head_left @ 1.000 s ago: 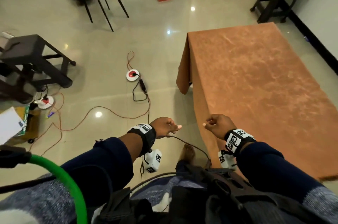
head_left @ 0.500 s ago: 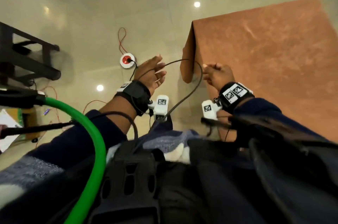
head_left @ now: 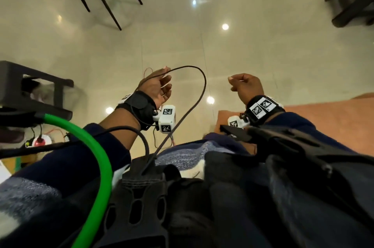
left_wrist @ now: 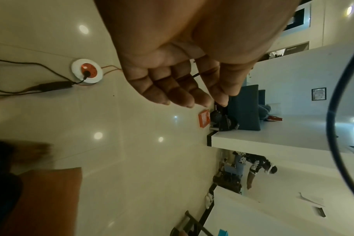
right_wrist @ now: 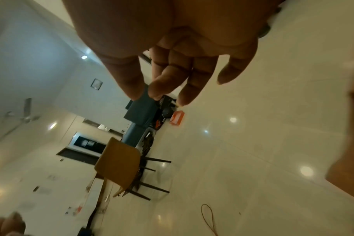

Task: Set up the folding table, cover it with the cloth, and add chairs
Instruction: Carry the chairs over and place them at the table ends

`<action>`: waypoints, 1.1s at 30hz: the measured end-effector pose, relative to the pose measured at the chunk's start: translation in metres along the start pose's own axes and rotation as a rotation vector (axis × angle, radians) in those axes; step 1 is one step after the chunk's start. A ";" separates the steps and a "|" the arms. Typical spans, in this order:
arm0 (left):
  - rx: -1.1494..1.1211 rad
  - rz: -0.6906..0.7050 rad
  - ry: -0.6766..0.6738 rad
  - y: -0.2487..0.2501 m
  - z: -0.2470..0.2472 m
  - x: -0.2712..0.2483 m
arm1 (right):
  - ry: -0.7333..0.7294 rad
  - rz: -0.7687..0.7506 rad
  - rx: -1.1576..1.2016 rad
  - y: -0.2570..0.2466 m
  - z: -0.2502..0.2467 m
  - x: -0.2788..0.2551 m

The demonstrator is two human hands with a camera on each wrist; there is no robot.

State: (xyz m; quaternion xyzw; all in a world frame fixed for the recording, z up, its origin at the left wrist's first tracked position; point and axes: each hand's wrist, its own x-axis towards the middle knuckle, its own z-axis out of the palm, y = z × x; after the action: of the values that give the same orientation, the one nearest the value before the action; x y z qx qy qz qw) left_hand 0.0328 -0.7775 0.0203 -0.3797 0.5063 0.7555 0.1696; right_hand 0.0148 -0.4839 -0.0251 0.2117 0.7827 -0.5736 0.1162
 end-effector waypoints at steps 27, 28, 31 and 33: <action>-0.458 0.142 0.326 0.471 0.017 0.424 | -0.373 -0.137 -0.172 -0.433 0.322 0.616; -0.470 0.138 0.319 0.486 0.011 0.438 | -0.371 -0.127 -0.169 -0.445 0.338 0.629; -0.457 0.111 0.285 0.538 -0.003 0.482 | -0.397 -0.156 -0.211 -0.482 0.386 0.669; -0.475 0.097 0.298 0.573 -0.012 0.507 | -0.419 -0.161 -0.251 -0.505 0.416 0.695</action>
State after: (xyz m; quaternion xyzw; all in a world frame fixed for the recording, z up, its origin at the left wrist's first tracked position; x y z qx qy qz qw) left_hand -0.6611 -1.0994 0.0050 -0.4912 0.3518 0.7960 -0.0370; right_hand -0.8593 -0.8673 -0.0229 0.0093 0.8210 -0.5107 0.2551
